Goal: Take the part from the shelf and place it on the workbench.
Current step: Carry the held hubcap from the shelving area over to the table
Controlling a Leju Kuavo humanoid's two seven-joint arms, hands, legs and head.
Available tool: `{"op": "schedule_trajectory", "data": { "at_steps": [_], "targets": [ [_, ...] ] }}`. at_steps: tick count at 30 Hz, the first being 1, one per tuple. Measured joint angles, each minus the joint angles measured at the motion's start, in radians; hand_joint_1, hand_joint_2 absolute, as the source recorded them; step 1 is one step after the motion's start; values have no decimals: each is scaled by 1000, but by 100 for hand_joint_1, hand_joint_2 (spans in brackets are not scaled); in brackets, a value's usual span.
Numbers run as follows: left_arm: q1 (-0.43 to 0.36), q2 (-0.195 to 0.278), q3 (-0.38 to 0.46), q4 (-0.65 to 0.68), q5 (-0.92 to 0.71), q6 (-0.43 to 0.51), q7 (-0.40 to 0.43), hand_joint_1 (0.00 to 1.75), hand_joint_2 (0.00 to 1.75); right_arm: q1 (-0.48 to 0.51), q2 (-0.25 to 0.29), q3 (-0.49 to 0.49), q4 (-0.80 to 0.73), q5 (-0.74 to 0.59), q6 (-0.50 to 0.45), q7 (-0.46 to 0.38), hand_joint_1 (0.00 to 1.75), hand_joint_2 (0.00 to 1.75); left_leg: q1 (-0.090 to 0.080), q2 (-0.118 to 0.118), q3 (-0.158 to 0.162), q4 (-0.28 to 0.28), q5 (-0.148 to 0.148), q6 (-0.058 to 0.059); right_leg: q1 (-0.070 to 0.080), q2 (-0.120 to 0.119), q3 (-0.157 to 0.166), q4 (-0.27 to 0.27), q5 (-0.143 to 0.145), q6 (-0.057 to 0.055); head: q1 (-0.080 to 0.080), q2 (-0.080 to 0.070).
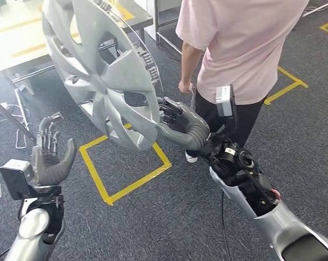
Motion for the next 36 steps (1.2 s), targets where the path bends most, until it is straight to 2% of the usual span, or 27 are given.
{"op": "schedule_trajectory", "data": {
  "at_steps": [2, 3, 4, 5, 6, 7, 8, 9, 10, 11, 13, 14, 15, 16, 17, 18, 19, 20, 21, 23, 24, 25, 26, 29, 36],
  "targets": [
    [-3, 0, 0, 0, 0, 0, 0, 0, 175, 0, 0, 0, 0, 0, -2, 0, 175, 175, 1, 75, -62, 122, -59, -9, 2, -28, 3, -4, 2, -5, -18, 0],
    [-3, 0, 0, 0, 0, 0, 0, 0, 175, 0, 0, 0, 0, 0, -2, -1, 175, 175, 4, 95, -98, 194, -84, -14, 3, -43, 3, -4, 1, -6, -24, 0],
    [-1, 0, 0, 1, 0, 0, 0, 0, 175, 1, 0, 0, 0, 0, -2, -1, 175, 175, 7, 104, -124, 241, -95, -17, 4, -58, 3, -4, 0, -6, -28, 0],
    [0, 0, 0, 1, 0, 0, 1, 0, 175, 1, 0, 0, 0, 0, -2, 0, 175, 175, 8, 108, -130, 250, -89, -19, 5, -73, 3, -4, -1, -5, -32, 0],
    [0, 0, 0, 2, 0, 0, 1, 0, 175, 2, 0, 0, 0, 0, -2, 0, 175, 175, 9, 112, -113, 216, -66, -20, 5, -87, 4, -4, -3, -3, -35, 0],
    [-1, 0, 0, 2, 0, 0, 1, 0, 175, 2, 0, 1, 0, 0, -2, 1, 175, 175, 9, 124, -75, 146, -33, -18, 5, -100, 6, -4, -5, -1, -38, 0],
    [-2, 0, 0, 2, 0, 0, 1, 0, 175, 1, 0, 0, 0, 0, -2, 1, 175, 175, 6, 146, -32, 68, -7, -14, 7, -112, 8, -4, -8, 4, -41, 0],
    [-3, 0, 0, 2, 0, -1, 1, 0, 175, 0, 0, 0, 0, 0, -3, 1, 175, 175, 2, 162, 2, 6, 11, -8, 10, -122, 10, -4, -12, 9, -41, 0],
    [-5, -1, 0, 2, 0, -1, 1, 0, 175, -1, 0, 0, 0, 0, -3, 1, 175, 175, -1, 173, 23, -32, 17, -1, 14, -131, 13, -4, -15, 14, -40, 0],
    [-6, -1, 0, 2, 1, -2, 1, 0, 175, -2, 0, 0, -1, 0, -4, 1, 175, 175, -5, 173, 28, -43, 15, 7, 18, -140, 16, -5, -18, 20, -37, 0],
    [-8, 0, 0, 1, 2, -3, 2, 0, 175, -3, 0, 0, -1, 0, -6, 1, 175, 175, -5, 147, 27, -43, 14, 20, 17, -154, 22, -6, -26, 31, -33, 0],
    [-9, 0, 0, 1, 2, -3, 1, 0, 175, -3, 0, 0, -1, 0, -7, 1, 175, 175, -3, 137, 29, -44, 13, 27, 14, -142, 20, 3, -37, 35, -31, 0],
    [-10, -1, 0, 1, 2, -4, 1, 0, 175, -3, 0, 0, -1, 1, -9, 2, 175, 175, 0, 128, 32, -46, 14, 34, 11, -119, 9, 32, -57, 39, -27, 0],
    [-11, -2, 0, 1, 3, -4, 0, 0, 175, -2, 0, 0, -1, 2, -12, 3, 175, 175, 3, 120, 35, -48, 14, 40, 10, -88, -14, 84, -86, 40, -22, 0],
    [-13, -3, 0, 1, 4, -5, 0, 0, 175, 0, 0, 0, -1, 4, -15, 5, 175, 175, 2, 113, 36, -47, 13, 44, 11, -59, -48, 158, -120, 40, -14, 0],
    [-13, -4, 0, 2, 6, -5, 0, 0, 175, 2, 0, -1, -1, 5, -18, 7, 175, 175, 0, 104, 37, -47, 12, 48, 12, -42, -88, 237, -149, 40, -7, 0],
    [-13, -5, 0, 2, 8, -5, 0, 0, 175, 5, 0, 0, -1, 7, -21, 10, 175, 175, -2, 95, 38, -46, 11, 49, 14, -34, -122, 295, -164, 39, -2, 0],
    [-13, -6, 0, 3, 9, -5, 0, 0, 175, 6, 0, 0, -1, 8, -25, 14, 175, 175, -5, 87, 40, -45, 9, 51, 14, -31, -140, 319, -159, 36, 3, 0],
    [-13, -6, 0, 3, 10, -5, 0, 0, 175, 8, 0, 0, -1, 9, -29, 17, 175, 175, -7, 79, 42, -45, 8, 51, 15, -30, -137, 295, -131, 32, 5, 0],
    [-13, -7, 0, 4, 11, -5, 0, 0, 175, 8, 0, -1, -1, 13, -35, 21, 175, 175, -10, 67, 48, -43, 4, 51, 19, -23, -86, 156, -44, 18, 12, 0],
    [-14, -7, 0, 4, 12, -5, 0, 0, 175, 7, 0, -1, -1, 16, -37, 22, 175, 175, -12, 63, 49, -42, 3, 48, 21, -17, -58, 87, -11, 12, 13, 0],
    [-14, -8, 0, 4, 13, -5, 0, 0, 175, 6, 0, -1, -1, 19, -40, 23, 175, 175, -12, 60, 46, -41, 2, 45, 23, -13, -37, 38, 5, 7, 14, 0],
    [-14, -8, 0, 4, 14, -4, 2, 0, 175, 5, 0, 0, -1, 22, -43, 24, 175, 175, -14, 58, 42, -39, 2, 44, 23, -10, -27, 15, 8, 9, 13, 0],
    [-13, -8, -1, 4, 11, -2, 9, 0, 175, 5, 0, 0, -1, 41, -61, 27, 175, 175, -13, 58, 36, -35, 2, 43, 25, -11, -21, 2, 4, 19, 6, 0],
    [-14, -8, -1, 4, -6, 0, 18, 0, 175, 8, 0, -1, 0, 94, -105, 26, 175, 175, -9, 59, 40, -43, 5, 34, 29, -11, -21, 2, 4, 11, -8, 0]
  ]
}}
